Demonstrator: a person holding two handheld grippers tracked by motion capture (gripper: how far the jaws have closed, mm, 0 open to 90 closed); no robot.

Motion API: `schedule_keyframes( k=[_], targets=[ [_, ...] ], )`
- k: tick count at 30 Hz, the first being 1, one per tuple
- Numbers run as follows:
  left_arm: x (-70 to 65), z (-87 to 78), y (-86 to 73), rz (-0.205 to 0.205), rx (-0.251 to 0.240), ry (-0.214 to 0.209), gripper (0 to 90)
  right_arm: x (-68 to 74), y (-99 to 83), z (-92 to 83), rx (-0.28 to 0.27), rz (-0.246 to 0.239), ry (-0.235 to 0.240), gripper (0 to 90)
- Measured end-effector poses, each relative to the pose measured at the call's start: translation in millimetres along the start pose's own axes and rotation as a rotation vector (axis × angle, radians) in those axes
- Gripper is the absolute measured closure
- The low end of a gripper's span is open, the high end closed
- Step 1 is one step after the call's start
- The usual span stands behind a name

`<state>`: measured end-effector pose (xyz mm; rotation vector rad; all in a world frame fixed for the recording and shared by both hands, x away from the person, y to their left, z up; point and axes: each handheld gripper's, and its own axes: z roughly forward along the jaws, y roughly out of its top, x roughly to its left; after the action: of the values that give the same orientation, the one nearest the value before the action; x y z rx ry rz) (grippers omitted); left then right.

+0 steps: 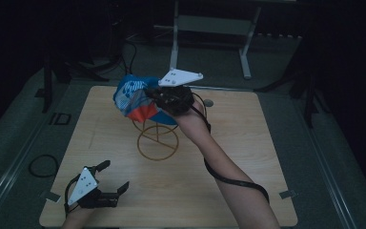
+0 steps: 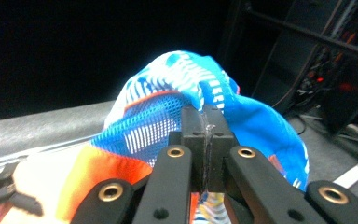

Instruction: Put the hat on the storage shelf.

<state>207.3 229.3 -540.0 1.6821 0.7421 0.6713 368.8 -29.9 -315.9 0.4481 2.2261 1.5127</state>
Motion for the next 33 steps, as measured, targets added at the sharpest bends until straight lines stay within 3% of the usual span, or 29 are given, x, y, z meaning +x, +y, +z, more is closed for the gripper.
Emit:
schedule_keyframes(
  k=[13, 19, 22, 33],
  targets=[
    [1.3, 0.3, -1.9, -0.010, -0.002, -0.005, 4.2, -2.0, -25.6, 2.1, 0.066, 0.033, 0.052, 89.4],
    [1.7, 0.0, -2.7, -0.011, 0.001, -0.009, 4.2, 2.1, -37.8, -6.9, 0.073, 0.024, 0.040, 88.9],
    [1.4, 0.2, -2.8, -0.011, 0.004, -0.013, 4.5, 0.9, -43.6, -10.2, 0.083, 0.010, 0.009, 88.6],
    [0.8, 2.1, -4.6, -0.018, 0.007, -0.022, 4.5, -0.2, -61.3, -16.6, 0.081, 0.046, 0.027, 85.7]
  ],
)
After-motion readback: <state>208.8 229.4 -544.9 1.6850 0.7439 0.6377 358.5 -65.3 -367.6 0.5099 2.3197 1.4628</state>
